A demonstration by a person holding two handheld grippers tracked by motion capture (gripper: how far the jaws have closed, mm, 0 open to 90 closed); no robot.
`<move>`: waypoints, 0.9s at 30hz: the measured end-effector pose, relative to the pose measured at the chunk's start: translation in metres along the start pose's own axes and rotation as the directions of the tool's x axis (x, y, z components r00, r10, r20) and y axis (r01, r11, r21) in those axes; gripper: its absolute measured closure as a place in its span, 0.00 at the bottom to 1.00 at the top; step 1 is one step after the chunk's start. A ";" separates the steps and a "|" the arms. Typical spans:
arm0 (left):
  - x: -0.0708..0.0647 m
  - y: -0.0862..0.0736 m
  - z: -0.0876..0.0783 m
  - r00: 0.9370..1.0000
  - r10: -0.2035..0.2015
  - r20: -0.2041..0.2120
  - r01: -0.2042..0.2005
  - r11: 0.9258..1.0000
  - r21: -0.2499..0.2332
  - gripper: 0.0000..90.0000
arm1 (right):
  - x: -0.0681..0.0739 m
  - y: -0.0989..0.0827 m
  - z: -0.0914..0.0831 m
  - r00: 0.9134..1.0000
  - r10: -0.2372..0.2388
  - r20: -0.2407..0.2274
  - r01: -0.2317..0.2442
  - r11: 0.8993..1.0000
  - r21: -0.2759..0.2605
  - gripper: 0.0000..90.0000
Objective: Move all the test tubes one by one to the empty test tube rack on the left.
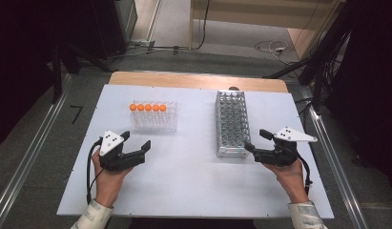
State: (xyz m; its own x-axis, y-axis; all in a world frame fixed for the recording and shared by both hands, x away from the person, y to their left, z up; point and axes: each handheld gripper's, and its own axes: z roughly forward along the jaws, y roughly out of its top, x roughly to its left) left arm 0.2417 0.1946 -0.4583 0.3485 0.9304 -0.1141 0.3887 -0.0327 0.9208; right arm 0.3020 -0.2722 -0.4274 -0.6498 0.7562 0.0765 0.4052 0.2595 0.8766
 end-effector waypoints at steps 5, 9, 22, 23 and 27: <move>0.002 -0.003 -0.006 1.000 -0.003 -0.013 0.003 1.000 -0.007 0.20 | -0.003 -0.006 -0.007 1.000 0.012 0.017 -0.012 1.000 -0.007 0.20; 0.003 -0.006 -0.009 1.000 -0.010 -0.024 0.010 1.000 -0.011 0.20 | -0.004 -0.011 -0.012 1.000 0.017 0.026 -0.017 1.000 -0.003 0.20; 0.010 -0.018 -0.018 0.998 -0.029 -0.058 0.029 1.000 -0.006 0.18 | -0.014 -0.027 -0.026 0.997 0.042 0.065 -0.043 0.999 0.004 0.20; 0.011 -0.019 -0.018 0.998 -0.030 -0.058 0.029 1.000 -0.006 0.18 | -0.014 -0.028 -0.028 0.996 0.045 0.070 -0.046 0.999 0.003 0.20; 0.013 -0.021 -0.020 0.997 -0.034 -0.075 0.034 0.999 -0.012 0.18 | -0.018 -0.033 -0.033 0.995 0.056 0.085 -0.056 0.998 -0.003 0.20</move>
State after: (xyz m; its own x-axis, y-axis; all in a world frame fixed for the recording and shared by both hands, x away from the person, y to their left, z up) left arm 0.2205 0.2145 -0.4716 0.2703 0.9556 -0.1176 0.3895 0.0031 0.9210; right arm 0.2791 -0.3146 -0.4415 -0.5687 0.8182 0.0849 0.4389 0.2146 0.8725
